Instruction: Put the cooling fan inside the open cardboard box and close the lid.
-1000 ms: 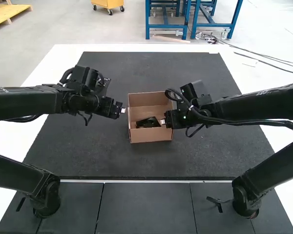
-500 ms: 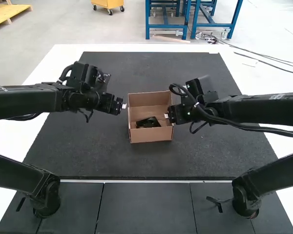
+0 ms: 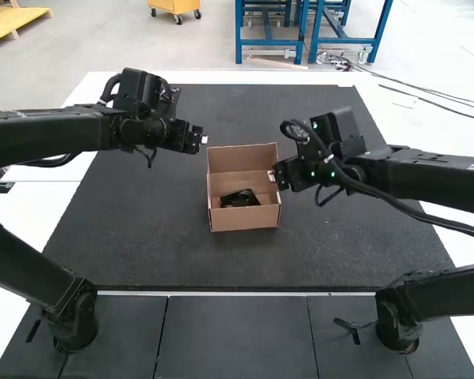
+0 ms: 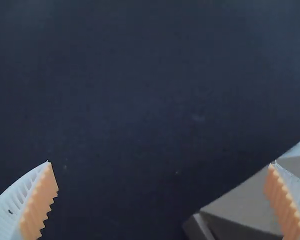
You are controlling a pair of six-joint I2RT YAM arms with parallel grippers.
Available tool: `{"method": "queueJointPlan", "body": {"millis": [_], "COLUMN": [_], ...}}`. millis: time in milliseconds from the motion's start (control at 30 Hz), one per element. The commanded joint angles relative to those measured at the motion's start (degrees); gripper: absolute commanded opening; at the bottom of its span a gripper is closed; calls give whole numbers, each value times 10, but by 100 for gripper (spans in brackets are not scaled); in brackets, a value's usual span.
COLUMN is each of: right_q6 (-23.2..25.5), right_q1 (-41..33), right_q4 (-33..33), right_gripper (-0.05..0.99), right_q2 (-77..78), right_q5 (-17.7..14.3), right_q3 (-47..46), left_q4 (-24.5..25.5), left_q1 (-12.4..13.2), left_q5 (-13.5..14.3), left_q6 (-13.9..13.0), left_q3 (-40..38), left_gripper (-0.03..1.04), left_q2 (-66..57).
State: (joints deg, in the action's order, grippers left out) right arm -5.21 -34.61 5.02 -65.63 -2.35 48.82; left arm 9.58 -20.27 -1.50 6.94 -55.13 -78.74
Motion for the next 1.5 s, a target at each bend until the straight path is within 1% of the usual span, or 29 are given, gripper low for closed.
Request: {"method": "queueJointPlan", "body": {"millis": [0,300,367,533,567,733,933,1100,1467], "right_q6": [-22,-23,-23,-23,-23,-23,-23,-23,-23], "right_q1": [-2,6,12,25,27,32,36,36,40], "right_q4": [10,68,72,88,93,112,113,113,126], "right_gripper": [89,89,89,89,89,89,89,89,89], "right_q2": [12,13,13,11,12,13,15,15,15], "right_q5": [6,14,15,24,25,31,38,38,47], "right_q3": [35,81,91,107,107,102,94,96,105], "left_q4": [-5,-6,-4,-11,-12,-16,-18,6,54], "left_q1": [2,-1,-2,-6,-7,-19,-38,-54,-56], "left_q5": [3,-2,-9,-11,-14,-22,-25,-25,-25], "left_q6": [1,-3,-5,-13,-17,-17,-17,-17,-17], "left_q3": [-37,-59,-61,-63,-65,-83,-118,-139,-133], "left_gripper": [97,97,97,97,97,97,97,97,97], "left_q2": [-12,-41,-48,-67,-71,-90,-115,-124,-123]}}
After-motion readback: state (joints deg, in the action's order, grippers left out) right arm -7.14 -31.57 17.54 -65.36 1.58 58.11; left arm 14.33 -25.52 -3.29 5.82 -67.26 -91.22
